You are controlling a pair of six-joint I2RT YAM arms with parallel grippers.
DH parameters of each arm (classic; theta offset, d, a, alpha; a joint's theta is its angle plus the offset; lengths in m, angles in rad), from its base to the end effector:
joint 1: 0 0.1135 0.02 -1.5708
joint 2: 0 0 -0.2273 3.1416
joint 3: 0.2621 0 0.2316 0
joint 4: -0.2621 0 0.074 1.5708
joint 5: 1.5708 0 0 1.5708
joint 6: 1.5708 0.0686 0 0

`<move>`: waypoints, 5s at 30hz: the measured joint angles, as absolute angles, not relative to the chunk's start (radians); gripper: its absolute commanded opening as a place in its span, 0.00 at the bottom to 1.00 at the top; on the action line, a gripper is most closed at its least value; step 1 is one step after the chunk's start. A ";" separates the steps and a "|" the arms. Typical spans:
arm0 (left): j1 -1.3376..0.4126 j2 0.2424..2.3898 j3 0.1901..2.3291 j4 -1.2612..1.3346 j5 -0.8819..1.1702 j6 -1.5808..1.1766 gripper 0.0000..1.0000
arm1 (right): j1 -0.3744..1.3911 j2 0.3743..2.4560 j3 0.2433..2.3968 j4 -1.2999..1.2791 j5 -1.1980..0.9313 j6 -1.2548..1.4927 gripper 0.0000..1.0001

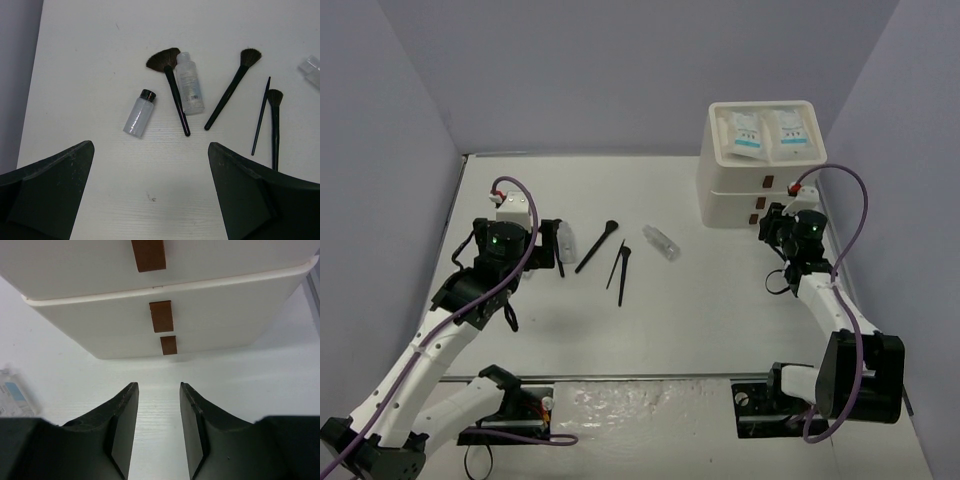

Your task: Organize the makeup

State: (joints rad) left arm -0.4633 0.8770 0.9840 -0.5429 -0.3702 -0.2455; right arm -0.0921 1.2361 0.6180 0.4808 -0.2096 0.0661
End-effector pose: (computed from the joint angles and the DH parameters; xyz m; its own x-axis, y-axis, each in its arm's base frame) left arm 0.2041 -0.0742 0.3136 -0.3963 -0.0553 -0.9164 0.0277 0.9970 -0.0721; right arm 0.3022 -0.0136 0.2282 -0.1436 0.0782 -0.9865 -0.1060 0.9899 0.0939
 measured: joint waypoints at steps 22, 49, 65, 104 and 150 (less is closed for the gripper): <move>-0.463 0.911 0.984 -0.543 -0.370 -0.245 0.97 | -0.092 1.567 0.839 0.538 -0.235 -0.046 0.57; -0.463 0.928 0.984 -0.543 -0.370 -0.245 0.97 | -0.082 1.630 0.892 0.537 -0.263 -0.061 0.00; -0.463 0.918 0.984 -0.544 -0.364 -0.245 0.97 | -0.076 1.442 0.770 0.504 -0.217 -0.024 0.00; -0.462 0.897 0.984 -0.547 -0.355 -0.246 0.97 | 0.387 1.028 0.824 0.092 0.066 0.284 0.67; -0.457 0.897 0.984 -0.565 -0.364 -0.246 0.97 | 0.965 1.987 1.112 0.291 0.490 0.619 0.09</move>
